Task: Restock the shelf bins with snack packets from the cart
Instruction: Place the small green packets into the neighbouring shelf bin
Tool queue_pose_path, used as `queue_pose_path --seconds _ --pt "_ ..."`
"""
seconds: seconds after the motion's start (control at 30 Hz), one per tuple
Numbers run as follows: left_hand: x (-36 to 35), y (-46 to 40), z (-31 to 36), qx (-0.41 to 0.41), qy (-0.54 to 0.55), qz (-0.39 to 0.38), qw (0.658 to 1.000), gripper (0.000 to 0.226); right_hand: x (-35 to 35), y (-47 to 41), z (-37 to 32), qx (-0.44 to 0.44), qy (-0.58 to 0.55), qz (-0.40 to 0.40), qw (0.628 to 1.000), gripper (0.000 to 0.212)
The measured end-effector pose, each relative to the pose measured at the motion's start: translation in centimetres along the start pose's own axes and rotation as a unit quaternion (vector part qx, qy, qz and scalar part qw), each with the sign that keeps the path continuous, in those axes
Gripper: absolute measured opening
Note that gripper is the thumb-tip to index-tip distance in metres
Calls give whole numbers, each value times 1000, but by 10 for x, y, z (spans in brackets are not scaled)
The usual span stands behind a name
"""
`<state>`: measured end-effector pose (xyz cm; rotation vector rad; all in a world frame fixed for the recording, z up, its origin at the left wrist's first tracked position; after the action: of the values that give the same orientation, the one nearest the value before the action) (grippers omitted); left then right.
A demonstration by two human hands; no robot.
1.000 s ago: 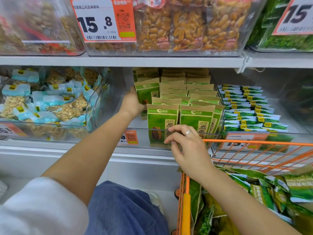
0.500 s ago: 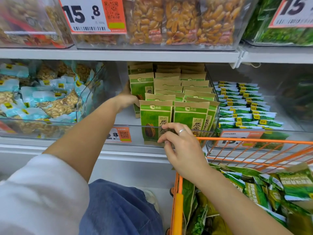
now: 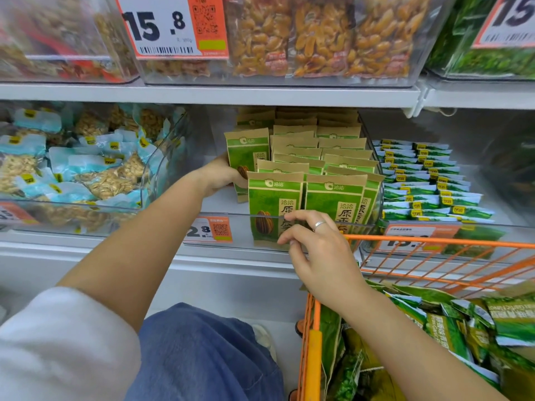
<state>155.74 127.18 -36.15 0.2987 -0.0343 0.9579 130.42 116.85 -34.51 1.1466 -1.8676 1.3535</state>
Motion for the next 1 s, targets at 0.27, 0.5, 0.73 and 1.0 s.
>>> queue_pose_path --seconds 0.27,0.5,0.73,1.0 --pt "10 39 24 45 -51 39 997 75 1 1 -1 16 2 -19 1000 19" --pt "-15 143 67 -283 -59 241 926 40 38 -3 9 -3 -28 -105 994 19" --pt "-154 192 74 -438 -213 78 870 20 105 69 101 -60 187 -246 949 21" --pt "-276 203 19 -164 -524 -406 730 43 106 128 150 -133 199 -415 878 30"
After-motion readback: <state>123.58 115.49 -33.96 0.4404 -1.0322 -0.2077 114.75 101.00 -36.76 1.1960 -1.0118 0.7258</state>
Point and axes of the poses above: each hand's wrist, its own y-axis away from the middle knuckle, its own x-axis out of the back of the hand, z = x × y, the point moved 4 cm from there along -y, towards the middle knuckle, and after that the axes turned 13 degrees about y, right-handed, at the moved point
